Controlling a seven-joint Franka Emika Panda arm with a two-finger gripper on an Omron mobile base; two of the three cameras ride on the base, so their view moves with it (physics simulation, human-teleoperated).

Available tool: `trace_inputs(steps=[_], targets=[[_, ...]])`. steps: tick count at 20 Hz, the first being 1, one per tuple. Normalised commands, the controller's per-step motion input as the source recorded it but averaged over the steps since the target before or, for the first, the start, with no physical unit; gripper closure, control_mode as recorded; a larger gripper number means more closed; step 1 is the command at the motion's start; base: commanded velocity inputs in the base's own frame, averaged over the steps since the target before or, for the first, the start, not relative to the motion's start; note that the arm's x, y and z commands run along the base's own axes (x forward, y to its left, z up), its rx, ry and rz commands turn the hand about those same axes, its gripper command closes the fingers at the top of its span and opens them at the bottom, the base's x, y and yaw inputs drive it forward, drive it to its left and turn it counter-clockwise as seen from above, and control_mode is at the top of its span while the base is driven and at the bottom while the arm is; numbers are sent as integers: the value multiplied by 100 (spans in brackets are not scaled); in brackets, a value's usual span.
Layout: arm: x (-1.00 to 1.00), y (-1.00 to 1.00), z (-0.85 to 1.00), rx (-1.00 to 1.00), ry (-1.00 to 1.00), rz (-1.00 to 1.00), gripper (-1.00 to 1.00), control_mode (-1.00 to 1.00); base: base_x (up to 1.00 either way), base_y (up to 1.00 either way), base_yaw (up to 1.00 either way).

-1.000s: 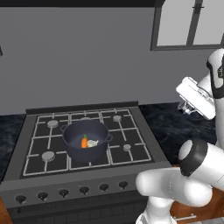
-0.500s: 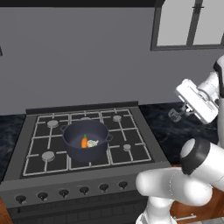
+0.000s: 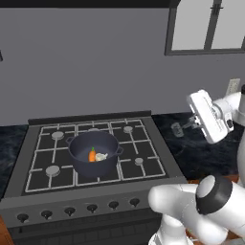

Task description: Put the carrot and garlic in the pot. Retrieve the spatula and lightly stir the vegetables in the pot.

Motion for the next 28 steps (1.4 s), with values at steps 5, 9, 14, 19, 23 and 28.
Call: trace_inputs(steps=[5, 9, 14, 19, 23, 28], targets=[[0, 40, 35, 23, 8, -16, 100, -100, 0, 0, 0], [0, 46, 28, 23, 16, -18, 100, -100, 0, 0, 0], [3, 47, 7, 16, 16, -16, 100, -100, 0, 0, 0], [40, 38, -5, 5, 18, -16, 100, -100, 0, 0, 0], [49, 29, 10, 8, 12, -8, 100, -100, 0, 0, 0], [34, 43, 2, 8, 15, -8, 100, -100, 0, 0, 0]])
